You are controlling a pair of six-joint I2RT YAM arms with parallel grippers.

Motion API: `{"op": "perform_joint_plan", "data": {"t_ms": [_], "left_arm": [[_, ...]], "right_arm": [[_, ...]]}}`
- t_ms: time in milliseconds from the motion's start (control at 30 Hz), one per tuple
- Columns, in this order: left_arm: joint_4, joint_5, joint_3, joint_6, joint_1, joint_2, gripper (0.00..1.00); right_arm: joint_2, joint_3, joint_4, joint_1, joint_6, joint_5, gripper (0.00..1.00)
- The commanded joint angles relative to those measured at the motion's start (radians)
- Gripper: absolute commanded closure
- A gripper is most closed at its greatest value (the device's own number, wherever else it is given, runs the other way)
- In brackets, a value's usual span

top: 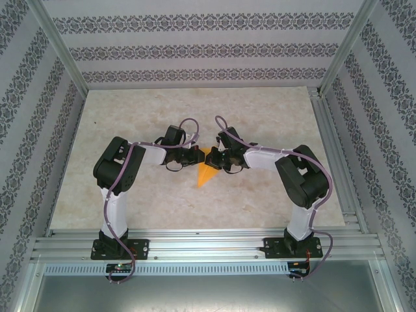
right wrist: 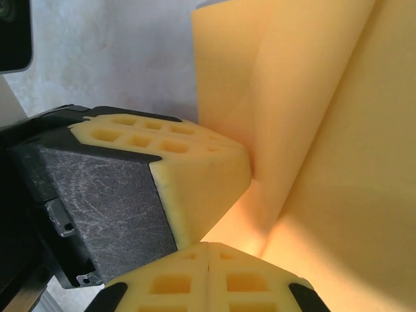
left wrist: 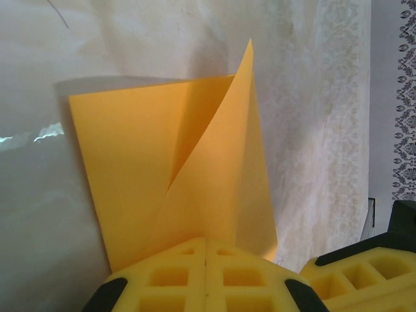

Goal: Fold a paper plane with a square sheet of paper (pick it up from the middle)
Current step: Fourth fold the wing at the center of the table.

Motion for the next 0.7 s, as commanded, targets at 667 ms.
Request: {"op": "perform_joint_plan", "data": {"t_ms": [667], "left_arm": [[-0.039,-0.068,-0.019,0.008,-0.003,0.039,0.97]], "right_arm": [[-0.051,-0.088,0.109,0.055,0.058,-0.010,0.96]]}}
